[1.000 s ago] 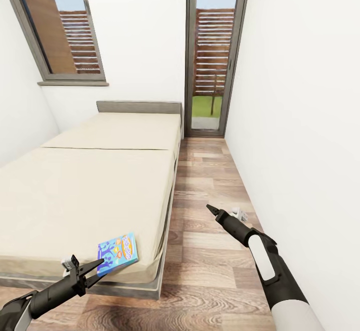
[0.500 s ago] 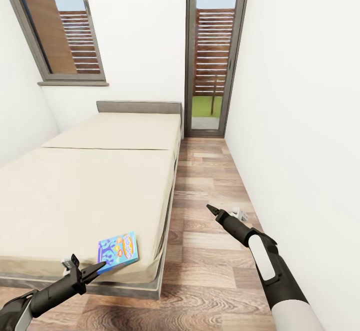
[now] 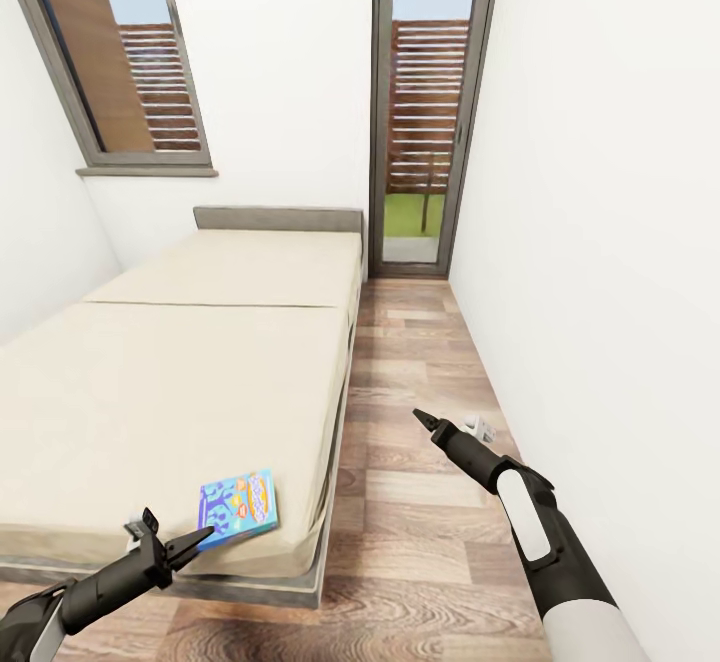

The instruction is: Put all the toys in the child's room - the three board games (two on the bed and one on the table), the two jigsaw puzzles on the table, and the tennis ball on the table - inside the toy box on the table in the child's room.

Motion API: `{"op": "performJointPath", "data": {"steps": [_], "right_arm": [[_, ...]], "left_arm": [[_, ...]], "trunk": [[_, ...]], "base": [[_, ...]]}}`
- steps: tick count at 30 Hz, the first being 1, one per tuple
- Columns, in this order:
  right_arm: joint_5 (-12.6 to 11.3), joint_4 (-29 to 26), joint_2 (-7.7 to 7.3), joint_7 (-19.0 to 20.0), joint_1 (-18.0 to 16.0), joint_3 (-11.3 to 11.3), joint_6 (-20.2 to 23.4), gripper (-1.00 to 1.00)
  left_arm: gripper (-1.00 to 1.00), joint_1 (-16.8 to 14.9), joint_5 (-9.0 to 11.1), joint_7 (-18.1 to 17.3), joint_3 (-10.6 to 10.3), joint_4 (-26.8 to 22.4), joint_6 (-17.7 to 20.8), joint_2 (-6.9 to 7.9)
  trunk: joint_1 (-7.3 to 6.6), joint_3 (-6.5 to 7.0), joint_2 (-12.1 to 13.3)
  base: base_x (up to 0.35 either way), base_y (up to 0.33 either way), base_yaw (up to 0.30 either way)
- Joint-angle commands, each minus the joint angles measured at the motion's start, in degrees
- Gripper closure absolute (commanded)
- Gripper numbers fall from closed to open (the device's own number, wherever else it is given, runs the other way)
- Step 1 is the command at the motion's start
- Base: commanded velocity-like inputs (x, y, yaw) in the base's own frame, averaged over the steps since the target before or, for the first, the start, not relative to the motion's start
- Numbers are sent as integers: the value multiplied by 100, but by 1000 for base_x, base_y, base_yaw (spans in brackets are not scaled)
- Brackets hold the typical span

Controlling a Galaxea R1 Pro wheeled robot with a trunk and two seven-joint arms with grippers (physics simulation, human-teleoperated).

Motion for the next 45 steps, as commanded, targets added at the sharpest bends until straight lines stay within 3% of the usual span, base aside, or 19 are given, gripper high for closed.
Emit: {"op": "performJointPath", "data": {"steps": [1,20,26,29,33,36,45], "right_arm": [[-18,-3,7,16,-4,-24,44,-100],[-18,-3,9,16,-1,-24,43,-100],[-18,-3,7,16,-1,-24,44,-100],[-18,-3,7,16,-3,-24,43,-100],[-18,-3,7,16,-3,-24,43,-100],[-18,-3,7,16,-4,-24,43,-100],[-19,-3,19,11,-3,-21,43,-100]], "left_arm": [[100,-2,-9,-24,0,1,59,0],[100,-6,-34,-24,9,-17,109,37],[100,-9,-28,-24,2,-172,145,182],[100,-8,-31,-24,-38,-379,240,204],[100,-4,-39,-24,-313,-738,522,247],[100,-2,-37,-24,-514,-1041,742,353],[100,-2,-15,-24,-657,-1284,886,748]], "trunk": [[-23,13,39],[-441,354,802],[-573,462,1042],[-638,516,1162],[-726,588,1323],[-792,642,1443],[-924,749,1684]], "base": [[0,0,0],[0,0,0],[0,0,0],[0,0,0],[0,0,0],[0,0,0],[0,0,0]]}}
